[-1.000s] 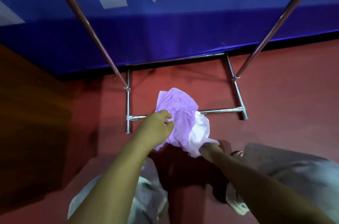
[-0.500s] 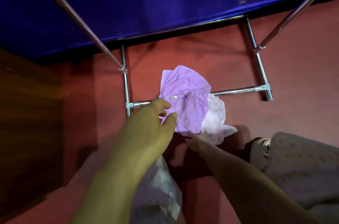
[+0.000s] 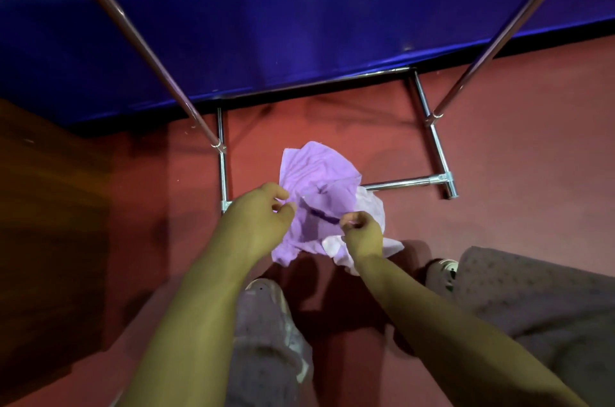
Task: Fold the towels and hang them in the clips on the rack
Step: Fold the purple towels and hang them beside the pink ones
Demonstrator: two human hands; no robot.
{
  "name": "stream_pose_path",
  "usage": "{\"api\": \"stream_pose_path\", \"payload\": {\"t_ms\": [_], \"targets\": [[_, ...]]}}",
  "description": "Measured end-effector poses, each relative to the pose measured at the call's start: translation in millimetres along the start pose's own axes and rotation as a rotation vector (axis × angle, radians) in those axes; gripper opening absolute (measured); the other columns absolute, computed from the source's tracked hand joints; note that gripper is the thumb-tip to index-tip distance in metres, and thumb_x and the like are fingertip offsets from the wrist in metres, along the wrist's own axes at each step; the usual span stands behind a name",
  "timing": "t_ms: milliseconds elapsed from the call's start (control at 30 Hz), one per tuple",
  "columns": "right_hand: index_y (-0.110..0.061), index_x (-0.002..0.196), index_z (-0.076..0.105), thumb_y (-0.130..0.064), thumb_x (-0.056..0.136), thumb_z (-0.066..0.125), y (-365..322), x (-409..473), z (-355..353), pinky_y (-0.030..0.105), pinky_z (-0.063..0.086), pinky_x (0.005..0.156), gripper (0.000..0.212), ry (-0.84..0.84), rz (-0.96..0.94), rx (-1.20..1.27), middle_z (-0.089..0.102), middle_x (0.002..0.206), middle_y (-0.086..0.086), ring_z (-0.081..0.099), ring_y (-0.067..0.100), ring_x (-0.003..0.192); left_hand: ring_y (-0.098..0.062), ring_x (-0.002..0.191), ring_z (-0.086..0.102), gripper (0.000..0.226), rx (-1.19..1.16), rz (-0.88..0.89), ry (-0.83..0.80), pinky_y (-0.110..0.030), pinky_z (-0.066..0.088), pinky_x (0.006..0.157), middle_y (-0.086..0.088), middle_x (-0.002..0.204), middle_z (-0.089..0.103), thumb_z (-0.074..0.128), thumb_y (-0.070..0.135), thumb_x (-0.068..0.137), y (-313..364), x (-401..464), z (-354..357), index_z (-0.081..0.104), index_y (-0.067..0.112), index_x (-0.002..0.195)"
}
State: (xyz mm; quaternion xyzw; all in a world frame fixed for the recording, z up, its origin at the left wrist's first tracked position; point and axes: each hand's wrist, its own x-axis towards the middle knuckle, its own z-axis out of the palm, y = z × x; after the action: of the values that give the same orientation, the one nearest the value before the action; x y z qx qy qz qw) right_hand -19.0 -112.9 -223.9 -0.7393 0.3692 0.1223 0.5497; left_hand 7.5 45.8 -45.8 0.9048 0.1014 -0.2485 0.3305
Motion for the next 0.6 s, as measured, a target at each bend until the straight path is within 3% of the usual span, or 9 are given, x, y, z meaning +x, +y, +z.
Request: {"api": "stream_pose_path", "payload": {"t_ms": [67, 200, 300, 333, 400, 467, 533, 600], "targets": [[-0.013, 0.074, 0.056, 0.004, 0.086, 0.052, -28.0, -16.4, -23.4, 0.007, 0.041, 0.063, 0.021, 0.003, -0.129, 0.037, 0.058, 0.076, 0.003, 0.052, 0.016, 0.073, -0.023, 0.095, 0.065, 0.022, -0.015, 0.000, 0.005, -0.030, 0.048, 0.084, -0.002, 0.102, 0.069, 0.057, 0.021, 0.089, -3.6, -4.3, 1.5, 0.062, 0.017, 0.110], [-0.021, 0.072, 0.052, 0.001, 0.089, 0.052, -86.9, -54.1, -71.1, 0.018, 0.041, 0.067, 0.028, -0.032, -0.326, 0.202, 0.057, 0.071, -0.004, 0.052, 0.006, 0.066, -0.025, 0.093, 0.066, 0.027, -0.056, 0.044, 0.016, -0.030, 0.050, 0.082, -0.012, 0.106, 0.069, 0.056, 0.011, 0.088, -7.4, -27.5, 16.6, 0.060, 0.007, 0.115], [-0.014, 0.083, 0.052, 0.001, 0.093, 0.046, -131.9, -93.0, -108.8, 0.017, 0.043, 0.061, 0.019, -0.118, -0.427, 0.345, 0.057, 0.070, -0.005, 0.055, 0.000, 0.060, -0.004, 0.063, 0.062, 0.031, -0.176, 0.056, -0.023, -0.018, 0.048, 0.062, -0.017, 0.106, 0.065, 0.056, 0.012, 0.087, -9.7, -53.9, 28.1, 0.057, 0.006, 0.116], [-0.011, 0.086, 0.051, 0.003, 0.094, 0.044, -145.8, -105.0, -120.6, 0.013, 0.044, 0.058, 0.018, -0.148, -0.458, 0.389, 0.058, 0.070, -0.004, 0.057, -0.003, 0.056, -0.004, 0.062, 0.059, 0.031, -0.219, 0.060, -0.011, -0.018, 0.046, 0.060, -0.018, 0.104, 0.065, 0.056, 0.012, 0.086, -9.1, -62.4, 29.8, 0.057, 0.005, 0.116], [-0.011, 0.086, 0.049, 0.005, 0.096, 0.038, -169.3, -124.0, -140.9, 0.010, 0.046, 0.056, 0.021, -0.214, -0.491, 0.442, 0.057, 0.072, 0.002, 0.059, -0.005, 0.053, -0.015, 0.077, 0.057, 0.029, -0.280, 0.061, 0.055, -0.019, 0.041, 0.071, -0.014, 0.097, 0.064, 0.056, 0.005, 0.088, -3.6, -78.7, 28.1, 0.056, 0.000, 0.117], [-0.015, 0.086, 0.051, -0.001, 0.097, 0.038, -187.5, -139.2, -154.4, 0.019, 0.049, 0.069, 0.022, -0.282, -0.510, 0.446, 0.057, 0.079, 0.005, 0.060, 0.006, 0.065, -0.017, 0.086, 0.057, 0.031, -0.325, 0.093, 0.129, -0.019, 0.040, 0.077, -0.011, 0.100, 0.063, 0.057, 0.003, 0.089, 9.0, -95.5, 20.3, 0.055, 0.002, 0.120], [-0.021, 0.089, 0.055, -0.011, 0.096, 0.043, -200.5, -151.2, -163.1, 0.033, 0.045, 0.085, 0.018, -0.314, -0.554, 0.384, 0.058, 0.088, 0.003, 0.056, 0.016, 0.084, -0.017, 0.095, 0.057, 0.036, -0.374, 0.179, 0.178, -0.020, 0.041, 0.081, -0.010, 0.115, 0.060, 0.059, 0.005, 0.088, 29.6, -110.6, 7.6, 0.053, 0.006, 0.123], [-0.025, 0.089, 0.060, -0.014, 0.096, 0.045, -212.0, -164.2, -169.5, 0.036, 0.040, 0.094, 0.019, -0.339, -0.594, 0.331, 0.059, 0.091, -0.002, 0.053, 0.017, 0.095, -0.016, 0.106, 0.055, 0.043, -0.378, 0.283, 0.245, -0.023, 0.042, 0.088, -0.008, 0.127, 0.054, 0.062, 0.009, 0.087, 51.4, -121.6, -7.1, 0.050, 0.013, 0.129]]}}
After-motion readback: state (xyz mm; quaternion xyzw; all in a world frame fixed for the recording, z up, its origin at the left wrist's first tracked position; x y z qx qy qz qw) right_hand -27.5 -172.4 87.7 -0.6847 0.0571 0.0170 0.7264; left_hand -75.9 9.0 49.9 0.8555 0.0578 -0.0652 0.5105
